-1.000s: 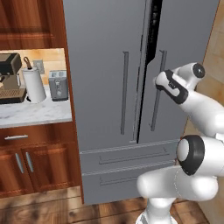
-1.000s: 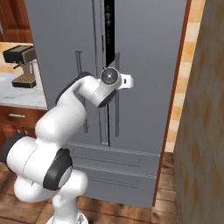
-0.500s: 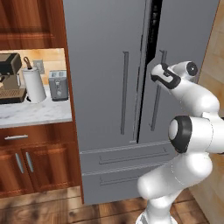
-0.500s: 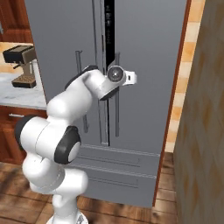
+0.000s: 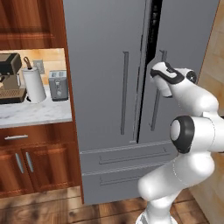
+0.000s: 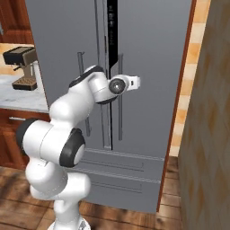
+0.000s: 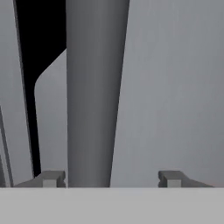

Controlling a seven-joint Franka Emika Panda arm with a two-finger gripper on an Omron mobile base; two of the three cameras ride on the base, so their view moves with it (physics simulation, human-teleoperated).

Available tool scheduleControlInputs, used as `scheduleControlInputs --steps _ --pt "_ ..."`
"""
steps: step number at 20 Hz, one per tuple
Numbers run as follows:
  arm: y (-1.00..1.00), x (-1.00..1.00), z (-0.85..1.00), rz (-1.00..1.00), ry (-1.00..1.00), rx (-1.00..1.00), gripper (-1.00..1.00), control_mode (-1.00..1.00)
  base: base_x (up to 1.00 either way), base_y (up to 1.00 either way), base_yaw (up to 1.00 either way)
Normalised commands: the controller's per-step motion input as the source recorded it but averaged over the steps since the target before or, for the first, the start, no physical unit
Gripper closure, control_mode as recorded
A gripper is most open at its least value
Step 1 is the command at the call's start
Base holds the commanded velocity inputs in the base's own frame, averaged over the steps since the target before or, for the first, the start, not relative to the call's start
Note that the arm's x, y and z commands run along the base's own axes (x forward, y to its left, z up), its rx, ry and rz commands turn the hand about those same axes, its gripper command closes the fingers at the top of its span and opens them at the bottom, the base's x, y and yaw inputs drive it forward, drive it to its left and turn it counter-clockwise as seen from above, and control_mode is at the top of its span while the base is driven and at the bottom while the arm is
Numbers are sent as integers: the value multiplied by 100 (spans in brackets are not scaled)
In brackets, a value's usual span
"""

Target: Retrieve the banana and peach from the fridge and place them into the bowl on the dining table.

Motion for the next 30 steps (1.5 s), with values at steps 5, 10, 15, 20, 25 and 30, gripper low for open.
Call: scheduleControlInputs --steps 5,10,15,20,25,30 --pt "-26 -21 6 0 3 0 100 -100 0 0 0" --pt "-67 -85 23 0 7 0 100 -100 0 0 0" --pt "-91 -92 26 0 14 1 100 -100 0 0 0" --pt "-84 -66 30 0 20 1 -100 -100 0 0 0" --pt "-34 -47 37 0 12 -1 -100 -100 0 0 0" --pt "0 -83 43 0 -9 -19 -100 -100 0 0 0"
